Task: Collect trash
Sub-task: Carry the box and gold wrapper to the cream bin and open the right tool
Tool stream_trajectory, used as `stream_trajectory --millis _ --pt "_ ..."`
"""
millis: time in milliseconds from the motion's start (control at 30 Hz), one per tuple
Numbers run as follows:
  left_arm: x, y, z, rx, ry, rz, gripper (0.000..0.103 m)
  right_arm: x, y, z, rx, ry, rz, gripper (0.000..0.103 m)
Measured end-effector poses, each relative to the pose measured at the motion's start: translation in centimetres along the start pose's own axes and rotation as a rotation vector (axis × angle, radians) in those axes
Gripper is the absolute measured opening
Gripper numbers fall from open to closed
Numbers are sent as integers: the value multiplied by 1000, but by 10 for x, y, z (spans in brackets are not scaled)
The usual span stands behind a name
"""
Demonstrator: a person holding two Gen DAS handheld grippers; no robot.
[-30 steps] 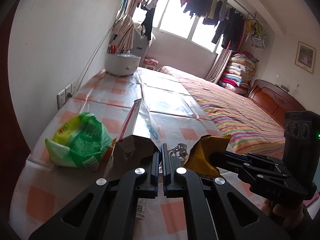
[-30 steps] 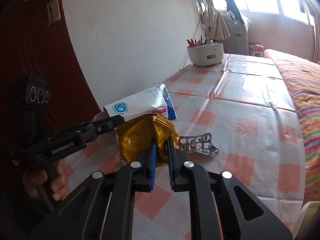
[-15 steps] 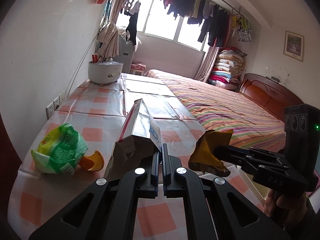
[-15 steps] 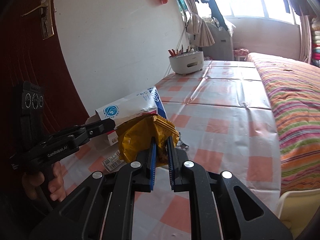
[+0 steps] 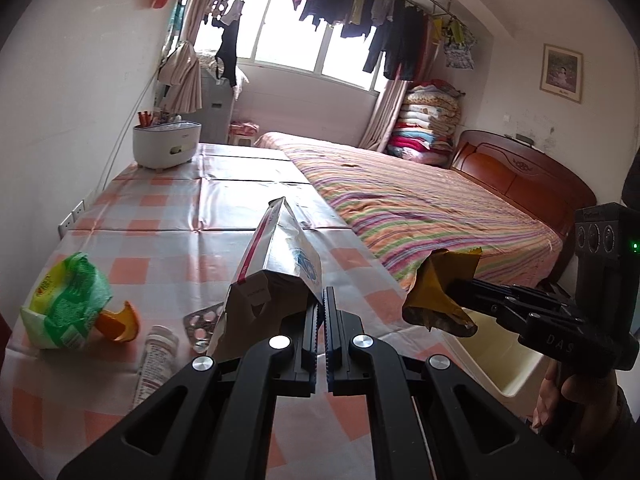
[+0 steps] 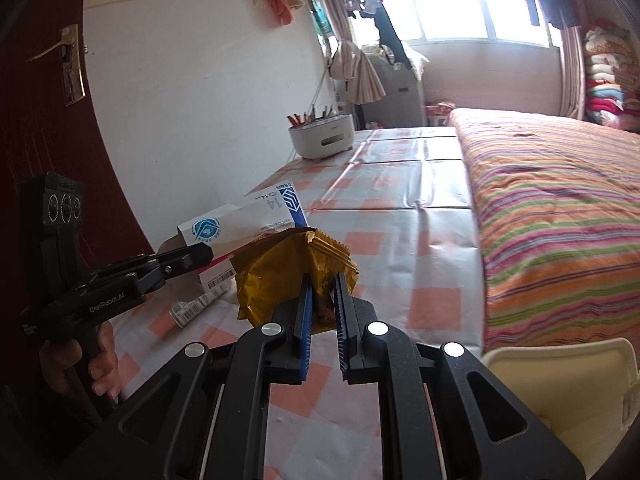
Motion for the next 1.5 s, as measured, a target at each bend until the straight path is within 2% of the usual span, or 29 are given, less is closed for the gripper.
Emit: stream_trajectory --millis 667,1133,1333,1500 --pt "-78 -3 -22 31 117 -96 3 -67 15 60 -78 106 -91 10" --pt "-129 -6 -29 39 188 -157 3 -95 28 95 -126 143 -154 10" --pt "-151 -3 -34 48 221 -183 3 -112 35 112 -146 185 -175 10" --pt "-166 -2 -38 54 247 -202 3 -128 42 121 -154 259 -190 10"
Point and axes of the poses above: each gripper's, at about its wrist camera, not at the fingertips, and z roughly against the way its jaws point, x to its left, y to its underside, the point moved 1 cm from there along -z, roughly the way its jaws point, and after that the axes turned 9 degrees about -z, right-handed, at the moved point
